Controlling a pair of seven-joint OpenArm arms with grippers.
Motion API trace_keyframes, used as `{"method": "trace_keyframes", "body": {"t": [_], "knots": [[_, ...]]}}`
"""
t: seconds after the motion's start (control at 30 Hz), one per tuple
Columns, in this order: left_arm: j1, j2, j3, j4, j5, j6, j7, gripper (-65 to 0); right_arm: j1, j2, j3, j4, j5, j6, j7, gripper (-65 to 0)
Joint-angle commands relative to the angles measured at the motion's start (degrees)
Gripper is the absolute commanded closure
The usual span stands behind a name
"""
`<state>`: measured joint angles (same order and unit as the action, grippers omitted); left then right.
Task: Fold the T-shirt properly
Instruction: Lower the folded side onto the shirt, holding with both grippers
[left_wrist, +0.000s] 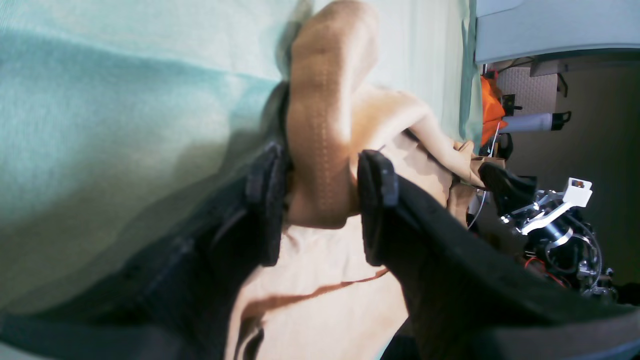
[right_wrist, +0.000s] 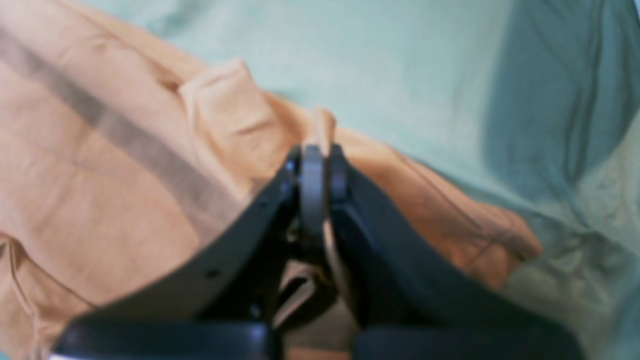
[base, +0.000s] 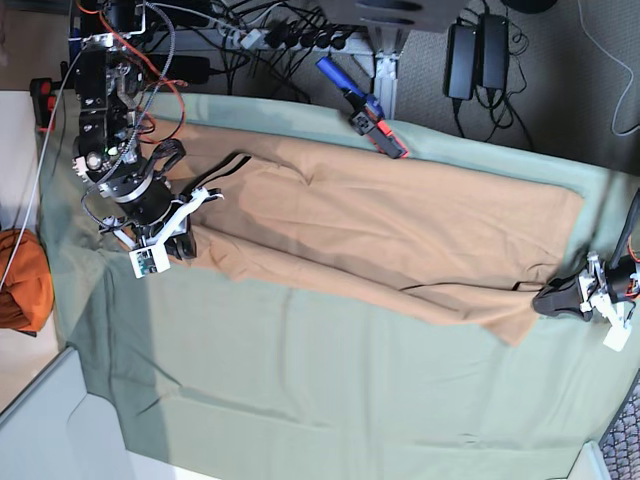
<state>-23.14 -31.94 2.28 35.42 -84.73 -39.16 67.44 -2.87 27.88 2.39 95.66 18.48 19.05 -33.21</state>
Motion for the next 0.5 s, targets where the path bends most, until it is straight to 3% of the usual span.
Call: {"method": "trace_keyframes", "body": {"t": [0.0, 0.07, 0.1, 0.17, 0.23, 0.47], "knots": [[-0.57, -0.94, -0.20, 0.55, -0.27, -0.84, 0.33, -27.4, 0.74, 0.83, 0.66, 0.90, 0.66, 4.76, -0.17, 0.0], [-0.52, -0.96, -0.20, 0.55, -0.27, -0.84, 0.33, -27.4, 0.74, 0.83, 0.63, 0.79, 1.03, 4.76, -2.05, 0.0], [-0.52, -0.96, -0.20, 0.55, -0.27, -0.84, 0.33, -27.4, 0.74, 0.83, 0.63, 0.74, 1.01, 4.76, -3.08, -5.9], [-0.52, -0.96, -0.20, 0.55, -0.27, -0.84, 0.33, -27.4, 0.61, 0.83, 0.66, 0.70, 0.98, 4.76, -4.70, -24.7], [-0.50, -1.03, -0.22, 0.55, -0.27, -0.84, 0.31, -27.4, 0.46, 0.83, 0.66, 0.70, 0.98, 4.76, -6.21, -34.3], [-0.46, -2.86, -0.22, 2.45, -0.27, -0.84, 0.35, -27.0, 0.48, 0.83, 0.66, 0.72, 1.03, 4.55, -6.16, -34.3]]}}
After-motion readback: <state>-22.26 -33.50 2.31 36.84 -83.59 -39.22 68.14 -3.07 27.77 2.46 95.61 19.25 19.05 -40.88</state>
